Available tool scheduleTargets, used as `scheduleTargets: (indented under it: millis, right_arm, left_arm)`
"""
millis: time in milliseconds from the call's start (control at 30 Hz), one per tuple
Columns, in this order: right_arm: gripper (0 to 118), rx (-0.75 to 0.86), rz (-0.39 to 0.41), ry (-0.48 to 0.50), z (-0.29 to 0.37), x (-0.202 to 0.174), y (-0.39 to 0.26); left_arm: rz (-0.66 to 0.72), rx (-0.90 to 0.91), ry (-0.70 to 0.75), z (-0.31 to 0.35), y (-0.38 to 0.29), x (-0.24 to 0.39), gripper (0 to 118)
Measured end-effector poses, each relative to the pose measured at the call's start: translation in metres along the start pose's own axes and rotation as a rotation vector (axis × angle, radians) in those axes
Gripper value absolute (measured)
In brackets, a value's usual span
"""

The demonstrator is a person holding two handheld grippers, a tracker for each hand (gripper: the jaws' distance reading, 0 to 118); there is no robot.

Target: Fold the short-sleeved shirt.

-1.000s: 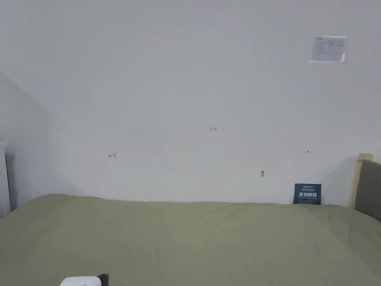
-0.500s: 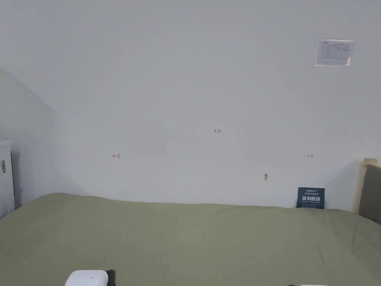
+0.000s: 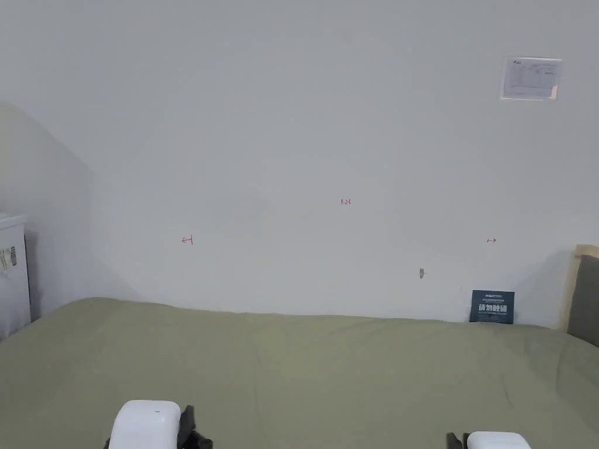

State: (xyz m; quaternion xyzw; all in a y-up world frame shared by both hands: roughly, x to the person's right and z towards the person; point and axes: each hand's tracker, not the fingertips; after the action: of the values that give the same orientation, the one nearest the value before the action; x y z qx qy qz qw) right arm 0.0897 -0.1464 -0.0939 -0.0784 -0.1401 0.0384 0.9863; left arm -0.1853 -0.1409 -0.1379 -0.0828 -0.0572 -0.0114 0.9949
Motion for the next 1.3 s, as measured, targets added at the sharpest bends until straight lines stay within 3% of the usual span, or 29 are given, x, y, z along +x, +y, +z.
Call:
scheduleTargets:
  millis: [33,100,133,167,267,333,467,600,700,800,900,1033,1100,1300]
  right_arm:
    - [40,-0.003,0.008,-0.008,-0.001,0.000,0.002]
    - [111,-0.037,0.022,-0.077,-0.006,-0.002,0.005]
    - [118,-0.052,0.016,-0.085,-0.006,-0.004,0.004]
    - [118,-0.001,0.024,-0.093,-0.003,-0.004,0.004]
    - [118,-0.048,-0.007,0.067,-0.008,0.001,0.008]
    - [118,-0.084,0.005,0.098,-0.011,0.001,0.013]
    - [118,-0.017,-0.027,-0.025,-0.003,-0.009,0.019]
    - [118,0.023,-0.142,0.149,0.002,0.006,0.030]
    - [118,-0.014,-0.200,0.089,0.005,0.006,0.042]
    - [118,-0.092,-0.150,-0.012,0.000,0.005,0.057]
    - [118,-0.064,-0.116,0.012,-0.003,0.004,0.057]
    - [118,-0.084,-0.185,0.067,-0.004,0.013,0.055]
    - [118,-0.081,-0.186,0.021,-0.007,0.013,0.052]
    - [118,-0.051,-0.188,0.085,-0.004,0.012,0.044]
  left_arm:
    - [-0.009,-0.002,0.005,-0.002,0.001,0.000,39]
    - [-0.036,-0.014,0.012,-0.007,0.000,0.001,113]
    - [-0.036,-0.004,0.026,-0.004,-0.003,0.003,118]
    - [-0.026,0.016,0.027,-0.005,-0.006,0.000,118]
    - [-0.011,0.014,0.017,-0.009,-0.009,-0.007,118]
    - [-0.007,0.000,0.027,-0.001,0.004,-0.001,118]
    - [0.044,0.006,0.019,0.003,0.008,-0.005,118]
    - [0.039,0.013,0.015,0.003,0.010,-0.007,118]
    - [0.049,0.014,0.003,0.004,0.011,-0.009,118]
    - [0.081,0.014,-0.022,0.004,0.012,-0.010,118]
    - [0.077,0.012,-0.021,0.003,0.012,-0.009,118]
    - [0.068,0.004,-0.024,0.003,0.010,-0.007,118]
    - [0.061,0.004,-0.024,0.004,0.011,-0.007,118]
    - [0.068,0.012,-0.021,0.004,0.015,-0.007,118]
